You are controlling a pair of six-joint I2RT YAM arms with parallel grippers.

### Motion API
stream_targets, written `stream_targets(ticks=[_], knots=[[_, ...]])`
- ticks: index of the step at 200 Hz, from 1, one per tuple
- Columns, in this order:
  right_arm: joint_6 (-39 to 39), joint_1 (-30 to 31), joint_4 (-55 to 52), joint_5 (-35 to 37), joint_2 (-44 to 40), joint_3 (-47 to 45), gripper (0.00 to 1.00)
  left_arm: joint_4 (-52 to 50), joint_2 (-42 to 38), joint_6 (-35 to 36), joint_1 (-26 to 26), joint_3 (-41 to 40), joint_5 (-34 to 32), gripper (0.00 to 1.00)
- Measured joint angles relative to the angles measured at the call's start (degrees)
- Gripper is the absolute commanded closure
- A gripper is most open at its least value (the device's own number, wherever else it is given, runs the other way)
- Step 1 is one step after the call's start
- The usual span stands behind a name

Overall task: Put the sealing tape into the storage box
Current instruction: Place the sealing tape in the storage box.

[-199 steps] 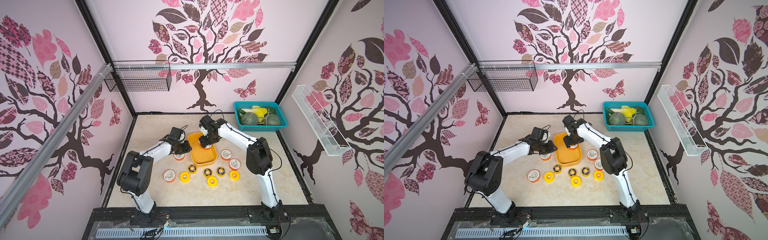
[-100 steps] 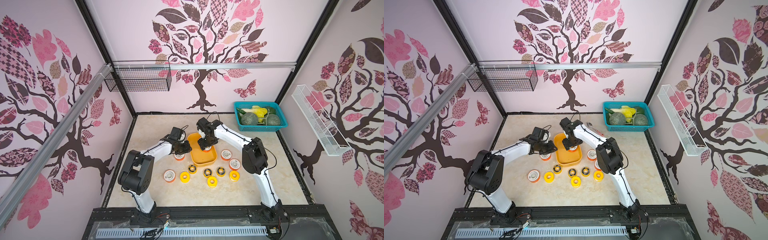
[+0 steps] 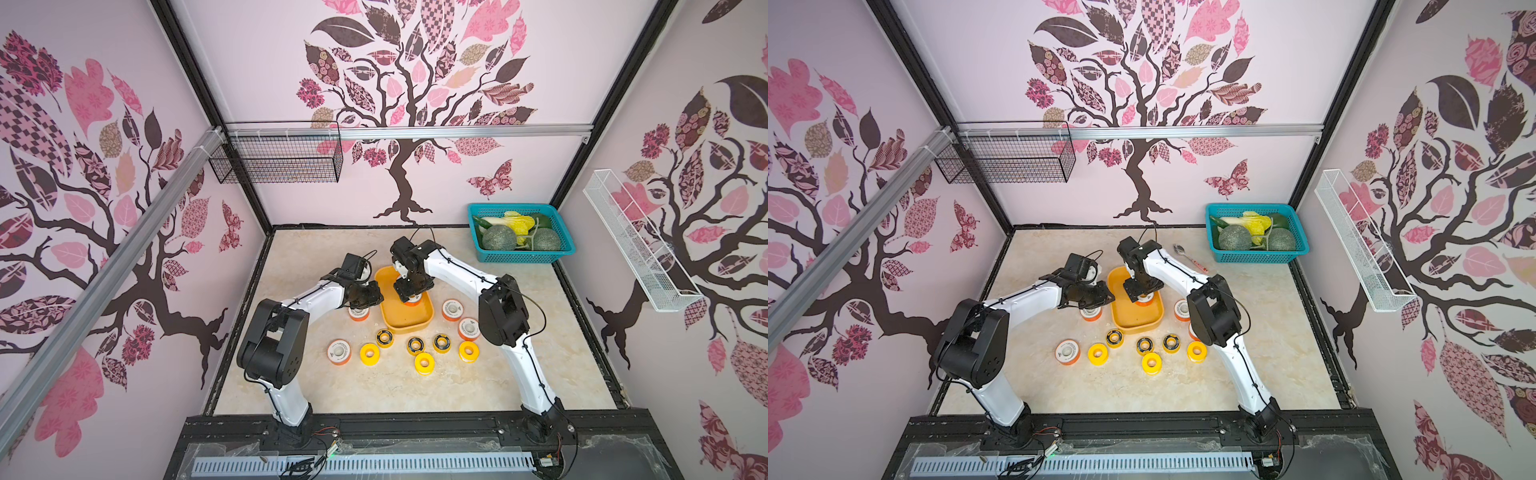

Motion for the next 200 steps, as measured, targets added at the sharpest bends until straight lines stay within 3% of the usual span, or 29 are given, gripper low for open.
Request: stream_targets(ticks=[80,200], knots=[[0.3,0.4,-0.2,1.4,1.1,0.1,0.31,-0.3,0.0,0.2,0.0,0.1,-0.1,0.75],[1.7,0.7,0.0,4.2,1.1,1.2,0.15,-0.4,0.1,0.5,0.0,0.2,0.0,0.75]])
